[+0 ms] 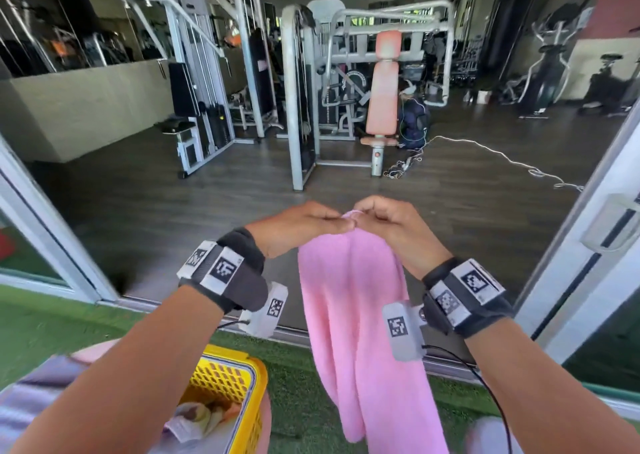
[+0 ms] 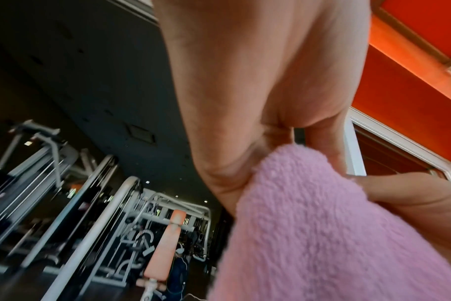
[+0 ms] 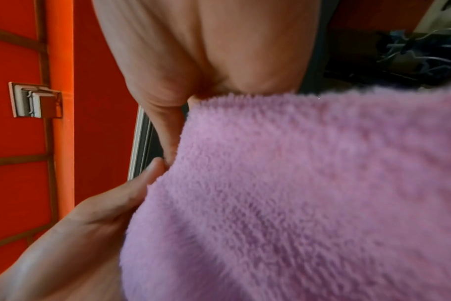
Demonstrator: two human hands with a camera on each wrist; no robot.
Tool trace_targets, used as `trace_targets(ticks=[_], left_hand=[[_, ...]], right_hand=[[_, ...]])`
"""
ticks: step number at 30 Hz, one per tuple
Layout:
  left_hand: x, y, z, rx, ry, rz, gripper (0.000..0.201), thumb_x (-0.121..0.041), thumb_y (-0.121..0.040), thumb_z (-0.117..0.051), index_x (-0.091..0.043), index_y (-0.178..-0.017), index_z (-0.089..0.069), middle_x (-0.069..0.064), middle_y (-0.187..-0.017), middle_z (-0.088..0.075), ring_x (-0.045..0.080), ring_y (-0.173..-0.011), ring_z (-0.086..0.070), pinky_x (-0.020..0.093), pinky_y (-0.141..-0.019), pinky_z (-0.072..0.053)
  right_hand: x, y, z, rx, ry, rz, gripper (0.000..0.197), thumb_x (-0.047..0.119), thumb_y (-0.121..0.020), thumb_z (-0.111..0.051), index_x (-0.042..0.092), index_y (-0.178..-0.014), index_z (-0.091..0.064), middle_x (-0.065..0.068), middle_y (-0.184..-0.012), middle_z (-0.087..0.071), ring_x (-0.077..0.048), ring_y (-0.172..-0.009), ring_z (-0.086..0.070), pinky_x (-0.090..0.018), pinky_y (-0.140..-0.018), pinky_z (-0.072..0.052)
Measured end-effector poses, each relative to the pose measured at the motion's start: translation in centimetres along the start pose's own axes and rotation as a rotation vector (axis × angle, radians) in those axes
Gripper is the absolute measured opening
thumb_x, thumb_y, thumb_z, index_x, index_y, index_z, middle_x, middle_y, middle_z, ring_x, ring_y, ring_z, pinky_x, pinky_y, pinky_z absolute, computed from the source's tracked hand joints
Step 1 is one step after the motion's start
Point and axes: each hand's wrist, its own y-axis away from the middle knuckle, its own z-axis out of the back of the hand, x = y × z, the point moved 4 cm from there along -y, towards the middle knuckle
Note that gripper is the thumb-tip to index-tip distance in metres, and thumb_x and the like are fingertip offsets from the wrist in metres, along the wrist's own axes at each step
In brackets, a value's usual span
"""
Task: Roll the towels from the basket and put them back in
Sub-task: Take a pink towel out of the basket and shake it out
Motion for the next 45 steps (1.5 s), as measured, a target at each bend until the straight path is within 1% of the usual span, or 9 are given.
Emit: trace_targets(ticks=[7, 11, 19, 23, 26, 32, 35, 38, 45], left_hand=[[1.3, 2.4, 0.3, -0.240, 0.288, -0.052, 0.017, -0.017, -0.093, -0.059, -0.005, -0.086, -0.068, 0.003, -0.087, -0.066, 0.011, -0.083, -0.060, 0.024, -0.077, -0.043], [2.6, 2.6, -0.7, -0.214, 0.284, -0.025, 0.029, -0.020, -0.096, -0.056, 0.008, -0.101, -0.062, 0.008, -0.097, -0.064, 0.015, -0.092, -0.058, 0.029, -0.085, -0.045], [2.1, 4.6, 4.3, -0.677, 0.179, -0.169, 0.041, -0.009, -0.095, -0.054, -0.019, -0.060, -0.036, -0.009, -0.061, -0.031, 0.003, -0.057, -0.031, 0.020, -0.057, -0.028], [4.5, 4.9, 1.7, -0.410, 0.325, 0.040, 0.022, -0.028, -0.100, -0.047, -0.016, -0.098, -0.065, -0.002, -0.100, -0.066, 0.008, -0.092, -0.060, 0.025, -0.090, -0.045], [4.7, 5.1, -0.6, -0.221, 0.498, 0.041, 0.036, -0.030, -0.099, -0.048, -0.001, -0.114, -0.064, 0.017, -0.111, -0.068, 0.029, -0.103, -0.063, 0.033, -0.087, -0.045], [4.2, 6.9, 3.6, -0.581, 0.582, -0.140, 0.025, -0.009, -0.095, -0.052, -0.005, -0.072, -0.058, 0.000, -0.064, -0.055, 0.010, -0.058, -0.051, 0.019, -0.056, -0.041], [5.3, 6.9, 3.0, -0.512, 0.535, -0.093, 0.022, -0.024, -0.095, -0.053, -0.010, -0.079, -0.055, 0.001, -0.073, -0.050, 0.012, -0.068, -0.048, 0.027, -0.063, -0.040], [5.5, 6.7, 0.3, -0.267, 0.509, -0.037, 0.031, -0.024, -0.099, -0.049, 0.002, -0.110, -0.062, 0.011, -0.103, -0.066, 0.021, -0.094, -0.061, 0.034, -0.083, -0.051], [5.8, 7.7, 4.8, -0.566, 0.584, -0.081, 0.015, -0.015, -0.094, -0.056, -0.009, -0.081, -0.059, 0.002, -0.073, -0.056, 0.015, -0.069, -0.052, 0.024, -0.063, -0.041]], right_hand=[[-2.5, 0.7, -2.9, 0.012, -0.171, -0.157, 0.024, 0.022, -0.091, -0.063, 0.000, -0.085, -0.069, -0.005, -0.082, -0.063, -0.012, -0.079, -0.055, -0.026, -0.079, -0.041], [-1.3, -0.6, -2.9, -0.068, -0.117, -0.070, 0.058, 0.050, -0.078, -0.067, -0.007, -0.087, -0.064, -0.013, -0.081, -0.056, -0.018, -0.078, -0.048, -0.037, -0.076, -0.036], [-4.9, 1.8, -5.9, 0.059, -0.135, -0.184, 0.070, 0.055, -0.078, -0.070, -0.012, -0.087, -0.053, -0.007, -0.090, -0.045, -0.018, -0.086, -0.040, -0.037, -0.080, -0.028], [-1.8, 0.1, -5.8, 0.022, -0.077, -0.066, 0.069, 0.048, -0.082, -0.066, -0.019, -0.091, -0.049, -0.006, -0.085, -0.045, -0.016, -0.082, -0.041, -0.033, -0.077, -0.030], [0.3, -1.5, -6.6, 0.062, -0.018, -0.014, 0.030, 0.024, -0.093, -0.060, -0.003, -0.082, -0.063, 0.003, -0.074, -0.056, -0.008, -0.077, -0.050, -0.024, -0.074, -0.038], [-3.8, 0.7, -8.8, 0.068, -0.209, -0.187, 0.033, 0.027, -0.090, -0.064, -0.005, -0.083, -0.064, -0.011, -0.085, -0.059, -0.018, -0.084, -0.052, -0.037, -0.079, -0.043], [-3.4, 0.4, -8.9, -0.009, -0.113, -0.101, 0.046, 0.027, -0.090, -0.062, -0.010, -0.072, -0.043, -0.009, -0.072, -0.036, -0.020, -0.069, -0.031, -0.034, -0.062, -0.025], [-0.7, -1.8, -8.8, -0.022, -0.063, 0.003, 0.037, 0.026, -0.092, -0.060, -0.006, -0.073, -0.057, -0.016, -0.070, -0.054, -0.020, -0.070, -0.044, -0.036, -0.065, -0.035], [-4.8, 0.2, -11.8, 0.112, -0.207, -0.138, 0.034, 0.034, -0.088, -0.065, 0.009, -0.069, -0.051, -0.006, -0.073, -0.038, -0.020, -0.074, -0.033, -0.041, -0.066, -0.025]])
